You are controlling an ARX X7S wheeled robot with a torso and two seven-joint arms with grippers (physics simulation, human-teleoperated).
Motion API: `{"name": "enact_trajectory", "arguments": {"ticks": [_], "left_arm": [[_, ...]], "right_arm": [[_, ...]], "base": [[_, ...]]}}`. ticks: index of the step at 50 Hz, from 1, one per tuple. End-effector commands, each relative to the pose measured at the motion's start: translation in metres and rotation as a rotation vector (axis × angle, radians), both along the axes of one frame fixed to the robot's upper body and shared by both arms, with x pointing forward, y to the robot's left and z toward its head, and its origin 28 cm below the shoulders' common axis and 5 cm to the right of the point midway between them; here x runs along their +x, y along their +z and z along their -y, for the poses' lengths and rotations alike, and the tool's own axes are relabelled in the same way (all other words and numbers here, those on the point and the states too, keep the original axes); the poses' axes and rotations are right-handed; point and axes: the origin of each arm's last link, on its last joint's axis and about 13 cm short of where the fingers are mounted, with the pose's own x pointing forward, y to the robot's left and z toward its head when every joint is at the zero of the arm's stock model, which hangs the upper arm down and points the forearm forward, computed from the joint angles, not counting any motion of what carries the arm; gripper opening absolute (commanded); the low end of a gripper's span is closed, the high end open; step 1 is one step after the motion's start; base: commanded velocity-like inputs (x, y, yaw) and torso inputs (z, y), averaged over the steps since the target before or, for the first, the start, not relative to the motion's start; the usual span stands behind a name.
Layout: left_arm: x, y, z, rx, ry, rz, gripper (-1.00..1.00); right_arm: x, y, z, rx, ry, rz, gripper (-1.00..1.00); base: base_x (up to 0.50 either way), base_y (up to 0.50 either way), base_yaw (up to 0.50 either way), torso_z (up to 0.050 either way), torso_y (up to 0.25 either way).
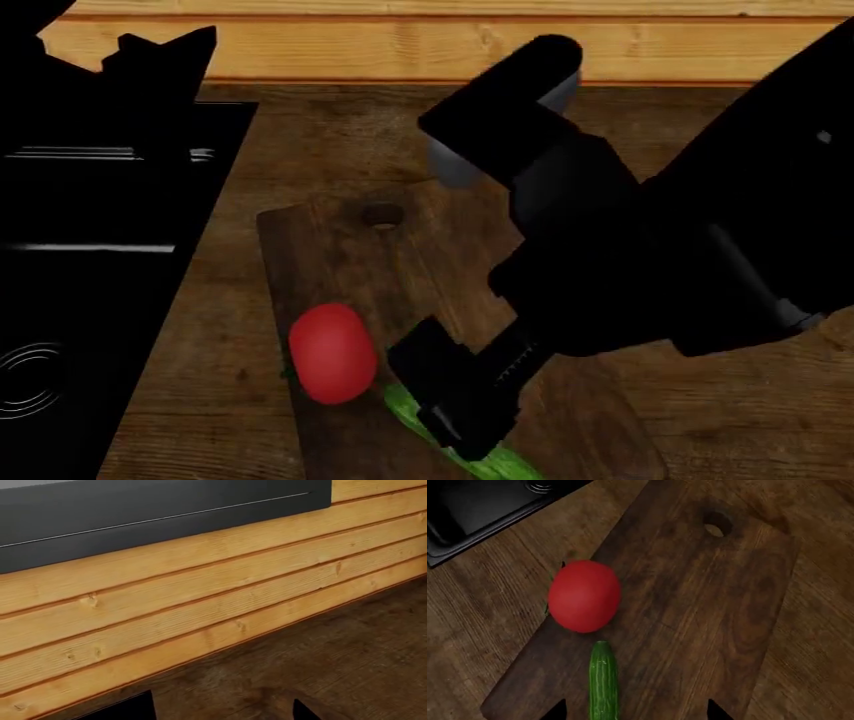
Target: Pick the vegetables from the sink and place them on the cutting board.
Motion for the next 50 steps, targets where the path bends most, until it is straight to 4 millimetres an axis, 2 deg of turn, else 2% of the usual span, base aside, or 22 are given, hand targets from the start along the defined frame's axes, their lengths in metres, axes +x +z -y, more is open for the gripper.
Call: {"name": "enact_trajectory", "arguments": {"ticks": [1, 3, 6, 12, 18, 24, 26, 27, 28, 34, 38, 50], "left_arm": [[0.002, 0.005, 0.0, -0.024, 0.007, 0.05, 1.0], [0.002, 0.006, 0.0, -0.041, 0.008, 0.058, 1.0], [0.002, 0.007, 0.0, -0.058, 0.019, 0.066, 1.0], [0.001, 0.007, 0.001, -0.072, 0.031, 0.088, 1.0], [0.0, 0.015, 0.001, -0.105, 0.044, 0.14, 1.0], [-0.002, 0.026, 0.002, -0.14, 0.046, 0.192, 1.0], [-0.005, 0.035, 0.001, -0.144, 0.041, 0.217, 1.0], [-0.015, 0.063, 0.001, -0.154, 0.025, 0.311, 1.0], [-0.015, 0.064, 0.001, -0.164, 0.024, 0.315, 1.0], [-0.014, 0.066, -0.001, -0.185, 0.028, 0.332, 1.0], [-0.021, 0.08, -0.002, -0.2, 0.027, 0.371, 1.0], [-0.031, 0.098, -0.004, -0.238, 0.019, 0.435, 1.0]], "right_arm": [[0.001, 0.023, 0.006, 0.086, -0.095, 0.178, 1.0], [0.001, 0.025, 0.006, 0.121, -0.13, 0.217, 1.0], [-0.002, 0.025, 0.007, 0.053, -0.146, 0.269, 1.0], [-0.005, 0.037, 0.006, 0.194, -0.24, 0.425, 1.0], [-0.01, 0.043, 0.009, 0.26, -0.31, 0.532, 1.0], [-0.015, 0.061, 0.015, 0.28, -0.345, 0.606, 1.0], [-0.018, 0.07, 0.017, 0.283, -0.35, 0.629, 1.0], [-0.034, 0.111, 0.022, 0.286, -0.372, 0.758, 1.0], [-0.034, 0.115, 0.022, 0.307, -0.378, 0.774, 1.0], [-0.035, 0.124, 0.023, 0.376, -0.404, 0.817, 1.0], [-0.041, 0.136, 0.024, 0.406, -0.41, 0.856, 1.0], [-0.054, 0.157, 0.022, 0.431, -0.385, 0.921, 1.0]], "base": [[0.0, 0.0, 0.0, 0.0, 0.0], [0.0, 0.0, 0.0, 0.0, 0.0], [0.0, 0.0, 0.0, 0.0, 0.0], [0.0, 0.0, 0.0, 0.0, 0.0], [0.0, 0.0, 0.0, 0.0, 0.0], [0.0, 0.0, 0.0, 0.0, 0.0], [0.0, 0.0, 0.0, 0.0, 0.0], [0.0, 0.0, 0.0, 0.0, 0.0], [0.0, 0.0, 0.0, 0.0, 0.0], [0.0, 0.0, 0.0, 0.0, 0.0], [0.0, 0.0, 0.0, 0.0, 0.0], [0.0, 0.0, 0.0, 0.0, 0.0]]}}
